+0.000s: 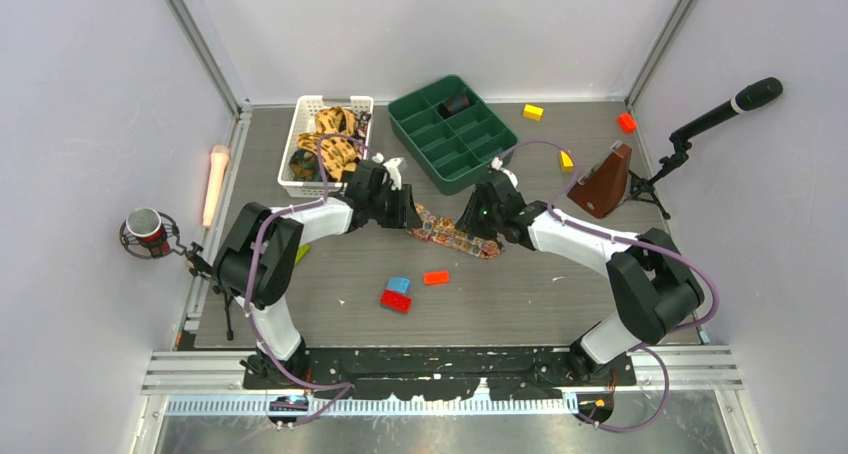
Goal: Roll the ties
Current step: Roll the tie at the center of the board.
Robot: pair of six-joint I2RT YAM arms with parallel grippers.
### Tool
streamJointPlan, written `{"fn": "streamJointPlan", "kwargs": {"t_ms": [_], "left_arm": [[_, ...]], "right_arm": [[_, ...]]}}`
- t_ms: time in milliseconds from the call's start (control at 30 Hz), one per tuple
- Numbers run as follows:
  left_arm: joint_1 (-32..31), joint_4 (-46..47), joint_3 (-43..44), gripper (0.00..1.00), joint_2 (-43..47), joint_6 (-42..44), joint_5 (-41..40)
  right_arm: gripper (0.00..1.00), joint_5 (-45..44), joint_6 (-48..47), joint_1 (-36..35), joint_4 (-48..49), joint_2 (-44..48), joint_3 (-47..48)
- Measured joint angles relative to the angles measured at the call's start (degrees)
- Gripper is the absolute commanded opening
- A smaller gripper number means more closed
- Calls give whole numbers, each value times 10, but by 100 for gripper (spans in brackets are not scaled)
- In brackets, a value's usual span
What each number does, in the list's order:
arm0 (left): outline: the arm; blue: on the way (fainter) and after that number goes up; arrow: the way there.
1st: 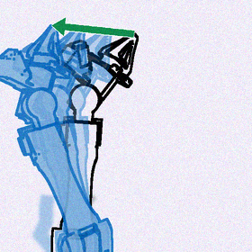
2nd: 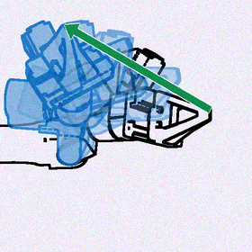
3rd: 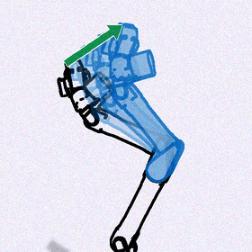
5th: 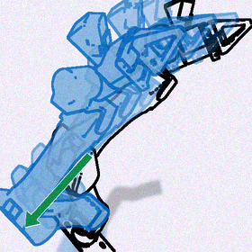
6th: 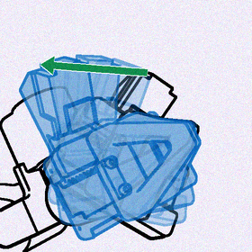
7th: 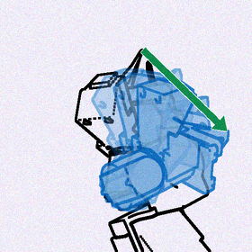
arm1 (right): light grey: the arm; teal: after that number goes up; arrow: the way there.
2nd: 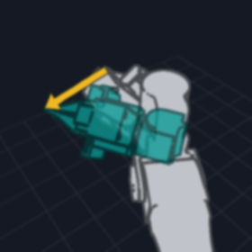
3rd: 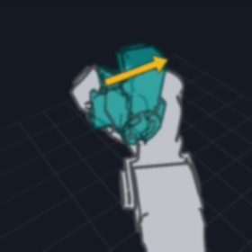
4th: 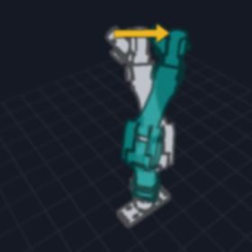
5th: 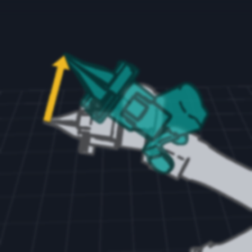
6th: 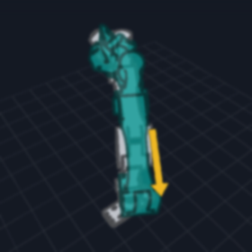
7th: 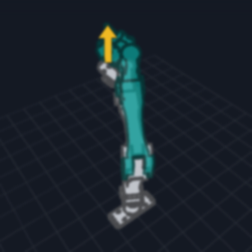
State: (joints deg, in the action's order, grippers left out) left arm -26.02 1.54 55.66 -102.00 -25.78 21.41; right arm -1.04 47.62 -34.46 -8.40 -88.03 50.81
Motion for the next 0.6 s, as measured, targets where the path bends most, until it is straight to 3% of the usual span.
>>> {"fn": "streamJointPlan", "kwargs": {"t_ms": [600], "left_arm": [[-35,-69,34,37,11,24,-89]], "right_arm": [[26,-83,-43,0,-75,-58,5]]}}
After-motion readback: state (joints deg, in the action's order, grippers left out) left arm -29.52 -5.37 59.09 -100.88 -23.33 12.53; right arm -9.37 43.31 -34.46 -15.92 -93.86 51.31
